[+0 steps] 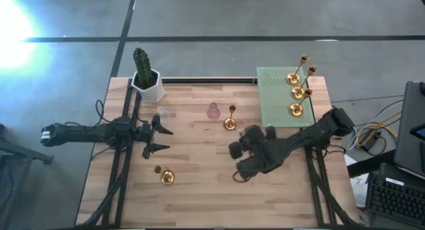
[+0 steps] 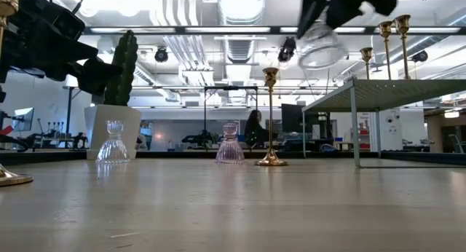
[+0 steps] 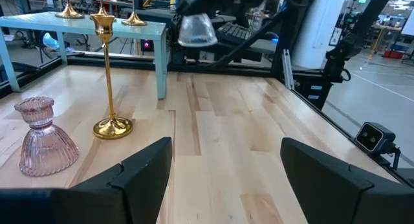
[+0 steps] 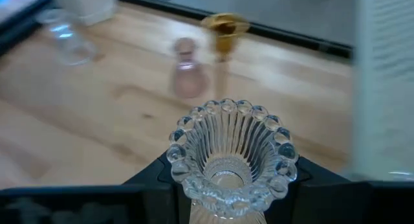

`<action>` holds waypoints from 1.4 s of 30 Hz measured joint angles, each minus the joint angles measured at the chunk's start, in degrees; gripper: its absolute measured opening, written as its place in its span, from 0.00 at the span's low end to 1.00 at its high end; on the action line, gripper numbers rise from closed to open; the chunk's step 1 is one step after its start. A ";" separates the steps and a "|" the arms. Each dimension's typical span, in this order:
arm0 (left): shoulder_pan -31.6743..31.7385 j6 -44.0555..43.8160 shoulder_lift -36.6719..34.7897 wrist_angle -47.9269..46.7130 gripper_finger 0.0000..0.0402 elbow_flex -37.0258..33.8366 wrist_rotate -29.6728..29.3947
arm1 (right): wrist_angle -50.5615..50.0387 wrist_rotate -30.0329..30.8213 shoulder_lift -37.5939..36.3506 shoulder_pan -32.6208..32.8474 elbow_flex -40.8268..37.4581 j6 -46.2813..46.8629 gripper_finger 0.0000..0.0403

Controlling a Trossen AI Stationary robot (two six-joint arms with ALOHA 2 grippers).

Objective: Pick & Place candle stick holders
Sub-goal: Put the bottom transparent glass candle holder on the shelf

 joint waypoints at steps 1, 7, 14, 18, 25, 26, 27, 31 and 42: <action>0.00 0.00 0.01 -0.01 0.73 0.02 0.00 | -2.50 -0.20 -0.70 0.00 -0.20 1.85 0.30; 0.00 0.01 0.02 -0.20 0.73 0.00 0.00 | -12.33 -0.94 -2.91 -0.11 -0.70 10.88 0.30; 0.00 0.02 0.02 -0.22 0.73 0.00 0.02 | -15.05 -0.94 -3.28 -1.26 -4.23 18.18 0.30; 0.00 0.00 0.02 -0.23 0.73 0.00 0.01 | -15.04 0.24 -3.44 -1.90 -8.11 24.36 0.30; 0.00 0.02 0.02 -0.26 0.73 0.00 0.00 | -15.00 3.80 -3.89 -1.62 -10.26 30.28 0.30; 0.00 0.00 0.02 -0.26 0.73 0.00 0.00 | -15.14 4.63 -4.07 -1.52 -9.73 29.70 0.30; 0.00 0.01 0.02 -0.26 0.73 0.00 0.01 | -15.15 5.63 -4.26 -1.38 -8.99 28.89 0.30; 0.00 0.01 0.02 -0.26 0.73 0.00 0.00 | -15.10 6.67 -5.11 -1.22 -6.18 23.94 0.30; 0.00 0.00 0.02 -0.26 0.73 0.00 0.00 | -15.13 6.50 -7.07 -5.37 -6.40 18.05 0.30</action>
